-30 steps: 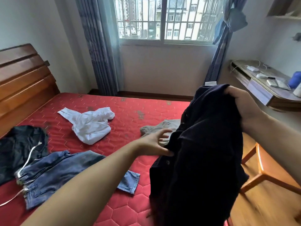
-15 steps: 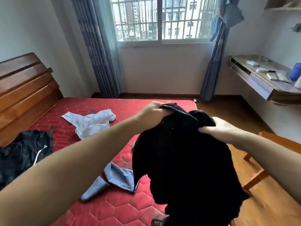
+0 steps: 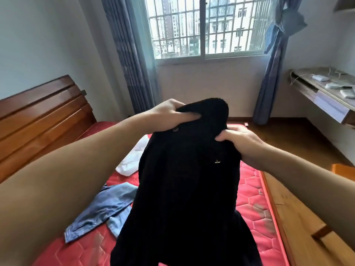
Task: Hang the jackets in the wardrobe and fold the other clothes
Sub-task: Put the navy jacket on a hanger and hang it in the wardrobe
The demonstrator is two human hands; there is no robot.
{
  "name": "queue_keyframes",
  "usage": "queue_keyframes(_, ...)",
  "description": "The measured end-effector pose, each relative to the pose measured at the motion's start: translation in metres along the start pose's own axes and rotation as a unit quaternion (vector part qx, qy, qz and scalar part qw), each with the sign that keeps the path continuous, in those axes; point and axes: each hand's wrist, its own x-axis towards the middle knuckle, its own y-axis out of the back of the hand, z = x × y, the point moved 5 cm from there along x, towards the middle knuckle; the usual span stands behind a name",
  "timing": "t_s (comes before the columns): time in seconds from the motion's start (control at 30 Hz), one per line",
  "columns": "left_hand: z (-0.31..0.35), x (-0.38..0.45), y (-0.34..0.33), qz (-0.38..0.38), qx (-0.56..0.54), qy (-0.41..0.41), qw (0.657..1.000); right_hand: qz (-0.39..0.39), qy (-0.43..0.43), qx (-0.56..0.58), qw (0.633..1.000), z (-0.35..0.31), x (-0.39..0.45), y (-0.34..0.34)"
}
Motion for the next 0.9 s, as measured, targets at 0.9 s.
queue_keyframes(0.9, -0.024, 0.007, -0.010, -0.139, -0.240, 0.192, 0.941, -0.004, 0.155, -0.328, 0.932, -0.028, 0.019, -0.065)
